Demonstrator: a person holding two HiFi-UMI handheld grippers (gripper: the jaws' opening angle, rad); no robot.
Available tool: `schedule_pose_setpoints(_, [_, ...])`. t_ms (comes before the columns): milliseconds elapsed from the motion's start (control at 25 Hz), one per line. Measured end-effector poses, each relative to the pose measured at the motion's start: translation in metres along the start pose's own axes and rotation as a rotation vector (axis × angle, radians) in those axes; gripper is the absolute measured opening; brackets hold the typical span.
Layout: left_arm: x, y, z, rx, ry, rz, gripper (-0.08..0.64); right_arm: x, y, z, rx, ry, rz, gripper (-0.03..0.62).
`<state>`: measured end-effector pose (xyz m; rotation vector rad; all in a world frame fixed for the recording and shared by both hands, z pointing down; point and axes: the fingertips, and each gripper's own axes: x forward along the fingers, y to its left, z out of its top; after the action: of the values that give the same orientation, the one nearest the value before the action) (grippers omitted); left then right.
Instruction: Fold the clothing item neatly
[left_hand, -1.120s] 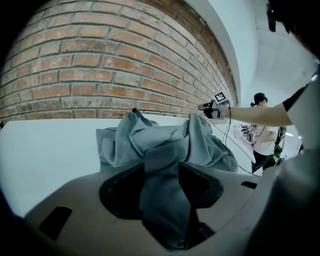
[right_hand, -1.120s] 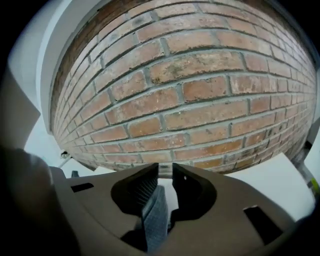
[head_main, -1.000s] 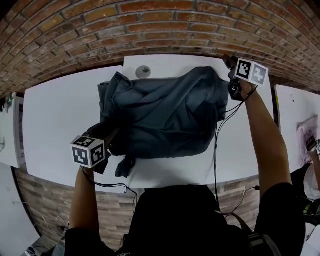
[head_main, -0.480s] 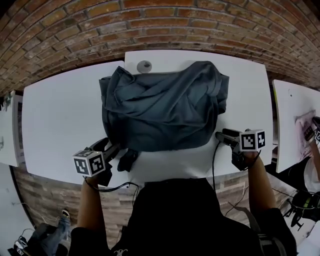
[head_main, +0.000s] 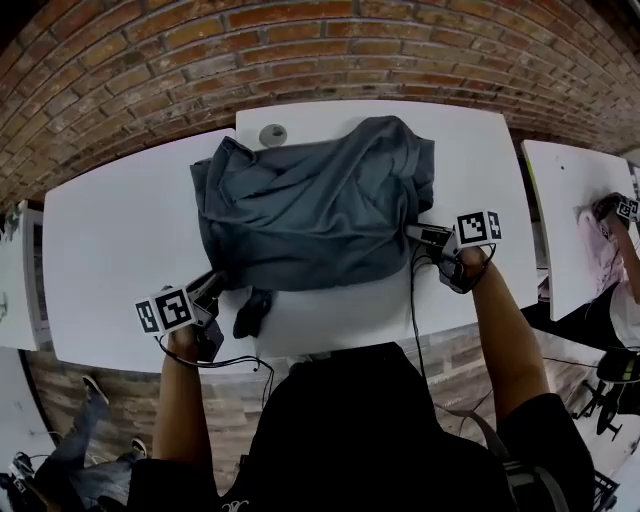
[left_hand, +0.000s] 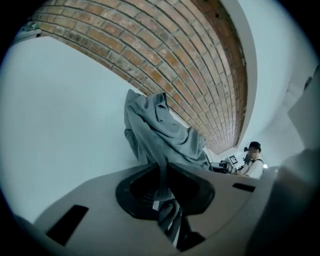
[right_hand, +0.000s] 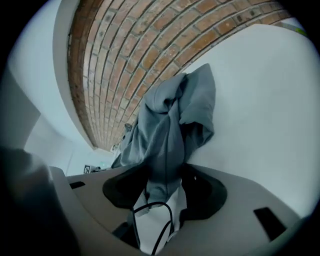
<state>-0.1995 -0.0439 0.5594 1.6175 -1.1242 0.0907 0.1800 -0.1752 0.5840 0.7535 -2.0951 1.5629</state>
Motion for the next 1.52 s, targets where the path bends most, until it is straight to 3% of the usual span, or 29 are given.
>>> schedule_pose_setpoints(40, [-0.002,-0.003,0.001,0.002,0.000,-0.021,0.046,0.001,0.002,-0.002,-0.027,0.006,-0.003,0.214])
schedule_pose_setpoints(120, [-0.004,-0.007,0.001,0.007,0.007,-0.050,0.042,-0.003,0.006,-0.003,-0.088,0.000,-0.025,0.056])
schedule_pose_setpoints(160, [-0.005,-0.009,0.002,0.011,0.011,-0.061,0.040,-0.008,0.009,-0.004,-0.114,-0.010,-0.025,0.043])
schedule_pose_setpoints(360, [-0.024,-0.018,0.013,0.074,0.007,-0.104,0.037,-0.053,0.039,-0.005,-0.234,-0.068,0.066,0.040])
schedule_pose_setpoints(480, [-0.041,-0.026,0.012,0.156,0.018,-0.106,0.035,-0.091,0.061,-0.014,-0.248,-0.129,0.176,0.040])
schedule_pose_setpoints(560, [-0.052,-0.032,-0.001,0.210,0.039,-0.115,0.035,-0.107,0.060,-0.031,-0.226,-0.139,0.198,0.040])
schedule_pose_setpoints(680, [-0.056,-0.031,-0.038,0.256,0.113,-0.134,0.035,-0.114,0.039,-0.065,-0.162,-0.122,0.178,0.040])
schedule_pose_setpoints(800, [-0.051,-0.018,-0.074,0.264,0.188,-0.101,0.035,-0.109,0.017,-0.093,-0.142,-0.080,0.107,0.040])
schedule_pose_setpoints(960, [-0.045,-0.007,-0.100,0.271,0.205,-0.063,0.037,-0.109,0.003,-0.105,-0.157,-0.050,0.039,0.041])
schedule_pose_setpoints(1120, [-0.061,0.000,-0.087,0.279,0.163,-0.037,0.147,-0.117,0.015,-0.096,-0.220,-0.028,0.043,0.079])
schedule_pose_setpoints(1360, [-0.081,0.009,-0.033,0.200,0.022,-0.041,0.166,-0.110,0.012,-0.078,-0.286,0.032,-0.012,0.095])
schedule_pose_setpoints(1440, [-0.064,0.014,-0.028,0.194,0.047,-0.015,0.166,-0.102,0.015,-0.074,-0.285,0.034,-0.002,0.095])
schedule_pose_setpoints(1520, [-0.042,0.028,-0.032,0.188,0.110,0.065,0.166,-0.093,0.014,-0.071,-0.274,0.038,-0.003,0.095])
